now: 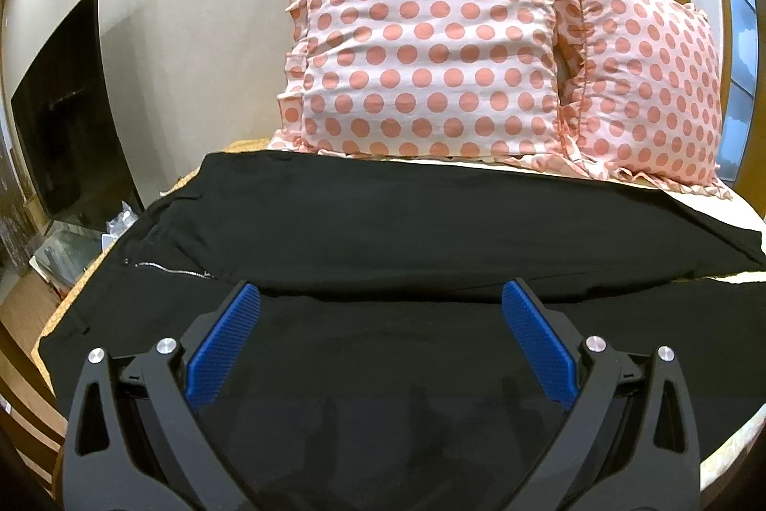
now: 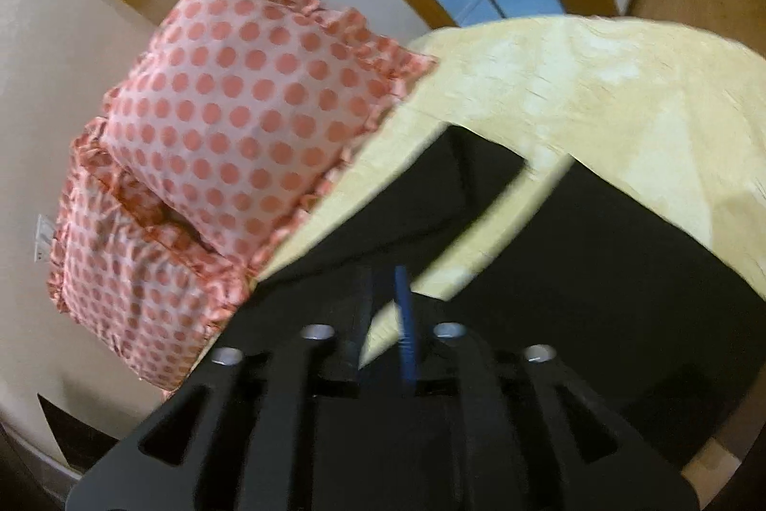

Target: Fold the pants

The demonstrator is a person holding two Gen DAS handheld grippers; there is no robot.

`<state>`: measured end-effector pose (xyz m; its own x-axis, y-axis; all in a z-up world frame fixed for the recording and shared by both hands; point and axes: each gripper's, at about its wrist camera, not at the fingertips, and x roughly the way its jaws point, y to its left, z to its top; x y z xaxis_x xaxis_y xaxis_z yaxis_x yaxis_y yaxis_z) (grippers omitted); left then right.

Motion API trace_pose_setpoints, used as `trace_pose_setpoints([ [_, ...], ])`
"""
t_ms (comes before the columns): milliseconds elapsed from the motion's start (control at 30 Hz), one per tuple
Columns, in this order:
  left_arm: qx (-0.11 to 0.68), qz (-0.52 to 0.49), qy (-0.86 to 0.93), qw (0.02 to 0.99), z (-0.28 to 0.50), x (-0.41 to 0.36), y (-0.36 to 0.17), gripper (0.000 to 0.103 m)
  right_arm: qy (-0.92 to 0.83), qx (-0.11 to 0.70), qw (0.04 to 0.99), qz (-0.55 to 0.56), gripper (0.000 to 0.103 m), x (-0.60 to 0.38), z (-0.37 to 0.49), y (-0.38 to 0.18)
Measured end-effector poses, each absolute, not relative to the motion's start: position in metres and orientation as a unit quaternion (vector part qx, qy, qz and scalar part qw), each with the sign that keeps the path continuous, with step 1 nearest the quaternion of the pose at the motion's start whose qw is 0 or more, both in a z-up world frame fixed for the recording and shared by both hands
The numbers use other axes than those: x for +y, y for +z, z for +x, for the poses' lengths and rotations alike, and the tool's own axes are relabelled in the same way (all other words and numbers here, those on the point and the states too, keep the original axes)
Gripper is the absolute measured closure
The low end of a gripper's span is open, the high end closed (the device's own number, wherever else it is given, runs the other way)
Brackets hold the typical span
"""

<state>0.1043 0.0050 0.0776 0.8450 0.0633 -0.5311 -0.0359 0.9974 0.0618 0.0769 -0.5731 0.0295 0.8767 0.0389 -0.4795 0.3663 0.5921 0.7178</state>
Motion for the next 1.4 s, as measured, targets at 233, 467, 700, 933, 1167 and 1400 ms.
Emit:
trace_pose_setpoints([
  [233, 0.284, 0.028, 0.034, 0.958, 0.108, 0.004, 0.075, 0.002, -0.006, 0.283, 0.815, 0.505, 0.045, -0.555, 0.162, 0.017],
  [467, 0.291, 0.035, 0.042, 0.955, 0.111, 0.006, 0.070, 0.002, -0.013, 0.329, 0.764, 0.556, 0.051, -0.547, 0.212, -0.018],
  [700, 0.304, 0.029, 0.042, 0.951, 0.118, 0.011, 0.063, 0.002, -0.127, 0.249, 0.775, 0.567, 0.073, -0.589, 0.184, -0.021],
  [933, 0.321, 0.015, 0.031, 0.947, 0.122, 0.012, 0.058, 0.002, -0.172, 0.238, 0.785, 0.545, 0.097, -0.607, 0.166, -0.020],
  [1167, 0.336, 0.010, 0.042, 0.941, 0.118, 0.024, 0.061, 0.002, -0.138, 0.196, 0.825, 0.513, 0.100, -0.604, 0.131, 0.009],
  [1400, 0.334, -0.011, 0.032, 0.942, 0.106, 0.040, 0.071, 0.002, -0.098, 0.119, 0.863, 0.481, 0.100, -0.583, 0.035, 0.042],
])
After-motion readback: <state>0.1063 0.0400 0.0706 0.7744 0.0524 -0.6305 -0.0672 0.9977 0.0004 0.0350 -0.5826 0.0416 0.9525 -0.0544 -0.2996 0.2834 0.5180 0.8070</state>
